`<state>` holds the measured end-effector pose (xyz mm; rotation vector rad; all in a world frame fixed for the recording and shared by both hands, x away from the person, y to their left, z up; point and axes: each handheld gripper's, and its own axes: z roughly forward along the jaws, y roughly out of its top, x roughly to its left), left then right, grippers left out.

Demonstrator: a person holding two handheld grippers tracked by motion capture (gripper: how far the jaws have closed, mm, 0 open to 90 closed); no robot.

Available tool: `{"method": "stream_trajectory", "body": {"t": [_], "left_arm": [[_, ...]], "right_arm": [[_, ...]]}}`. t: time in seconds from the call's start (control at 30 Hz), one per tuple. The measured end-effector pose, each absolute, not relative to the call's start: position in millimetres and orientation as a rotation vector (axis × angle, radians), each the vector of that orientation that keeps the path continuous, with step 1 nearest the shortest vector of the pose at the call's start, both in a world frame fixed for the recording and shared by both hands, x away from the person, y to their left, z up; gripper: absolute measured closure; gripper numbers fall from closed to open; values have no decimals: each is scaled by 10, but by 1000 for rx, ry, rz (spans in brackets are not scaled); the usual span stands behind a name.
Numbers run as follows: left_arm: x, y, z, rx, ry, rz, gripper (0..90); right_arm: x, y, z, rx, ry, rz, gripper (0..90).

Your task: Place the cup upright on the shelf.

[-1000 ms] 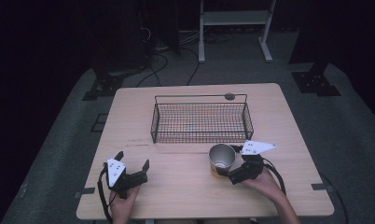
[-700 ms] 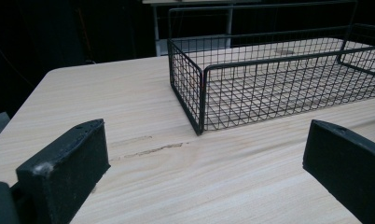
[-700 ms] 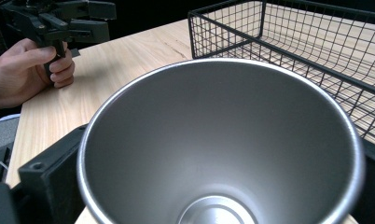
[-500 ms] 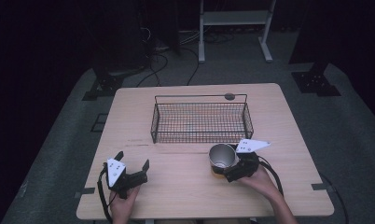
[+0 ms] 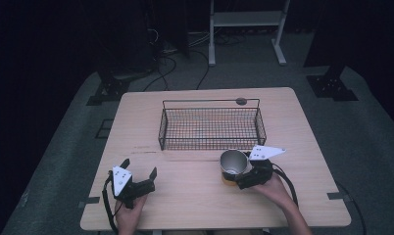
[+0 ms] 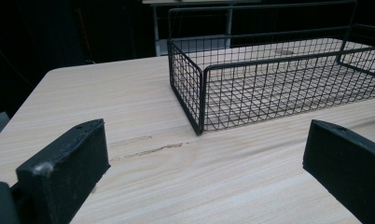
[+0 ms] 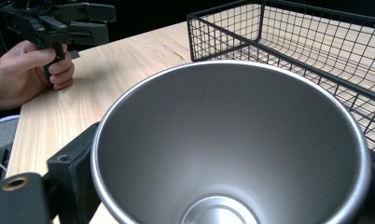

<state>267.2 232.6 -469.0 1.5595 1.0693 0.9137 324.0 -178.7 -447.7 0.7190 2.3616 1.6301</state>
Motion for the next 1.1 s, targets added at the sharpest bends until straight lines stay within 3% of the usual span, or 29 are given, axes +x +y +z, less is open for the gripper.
{"method": "stream_trajectory", "body": {"t": [1.1], "left_arm": [[2674, 2329, -4691, 1560, 1070, 910, 0]], "right_arm": [[3461, -1923, -3987, 708, 2401, 1727, 98]]}}
